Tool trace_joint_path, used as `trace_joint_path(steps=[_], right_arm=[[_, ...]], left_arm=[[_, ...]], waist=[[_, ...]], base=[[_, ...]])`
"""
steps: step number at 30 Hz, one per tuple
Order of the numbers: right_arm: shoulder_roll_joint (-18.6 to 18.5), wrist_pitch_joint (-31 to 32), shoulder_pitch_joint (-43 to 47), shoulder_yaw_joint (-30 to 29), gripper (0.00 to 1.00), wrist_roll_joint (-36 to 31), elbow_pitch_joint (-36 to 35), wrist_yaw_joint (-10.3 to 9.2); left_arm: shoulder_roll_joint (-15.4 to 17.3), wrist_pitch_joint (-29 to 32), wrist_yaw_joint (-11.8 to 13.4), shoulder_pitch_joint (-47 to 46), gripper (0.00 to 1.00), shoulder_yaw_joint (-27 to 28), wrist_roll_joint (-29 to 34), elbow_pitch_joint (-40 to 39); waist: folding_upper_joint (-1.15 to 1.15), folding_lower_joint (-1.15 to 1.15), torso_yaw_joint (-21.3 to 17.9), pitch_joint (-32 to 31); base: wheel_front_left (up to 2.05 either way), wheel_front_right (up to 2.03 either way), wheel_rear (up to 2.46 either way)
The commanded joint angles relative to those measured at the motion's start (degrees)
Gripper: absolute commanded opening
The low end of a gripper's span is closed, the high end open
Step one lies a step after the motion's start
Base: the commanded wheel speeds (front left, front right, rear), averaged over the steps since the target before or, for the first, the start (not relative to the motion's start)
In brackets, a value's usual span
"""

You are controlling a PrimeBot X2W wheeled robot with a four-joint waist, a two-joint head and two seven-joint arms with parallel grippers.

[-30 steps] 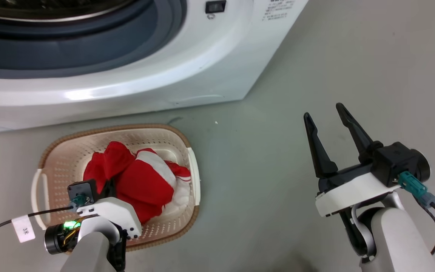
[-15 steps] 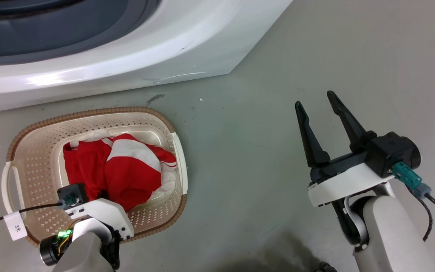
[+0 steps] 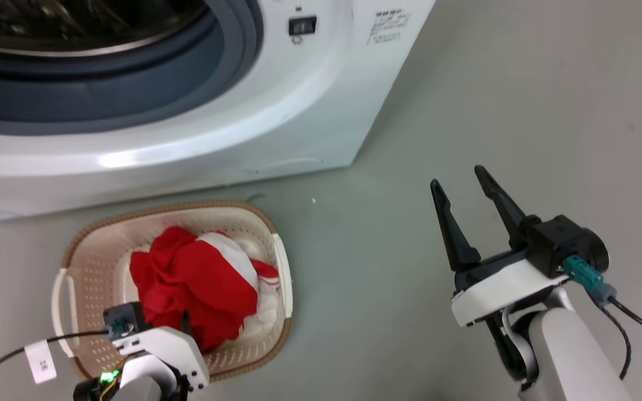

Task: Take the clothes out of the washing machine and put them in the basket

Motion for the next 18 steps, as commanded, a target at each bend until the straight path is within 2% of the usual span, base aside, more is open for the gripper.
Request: trace_joint_path(steps=[1, 11, 18], right_arm=[[0.0, 0.2, 1.4, -0.3, 1.00, -0.5, 0.3, -0.04], [0.0, 3.3, 8.1, -2.3, 1.00, -2.0, -1.1, -0.04], [0.0, 4.8, 10.9, -3.5, 1.00, -2.7, -3.3, -0.04]], left_arm=[[-0.2, -0.1, -0.3, 1.5, 1.00, 0.1, 0.4, -1.0], [-1.3, -0.1, 0.1, 8.9, 1.00, 2.4, 3.6, -13.6], [-2.0, -0.1, 0.3, 11.7, 1.00, 3.3, 7.5, -24.0]], waist=[[0.00, 0.00, 1.4, -5.5], [0.00, 0.00, 5.0, -16.2], [0.00, 0.00, 6.9, -19.2]], base=[[0.00, 0.00, 0.00], [0.00, 0.00, 0.00], [0.00, 0.00, 0.00]])
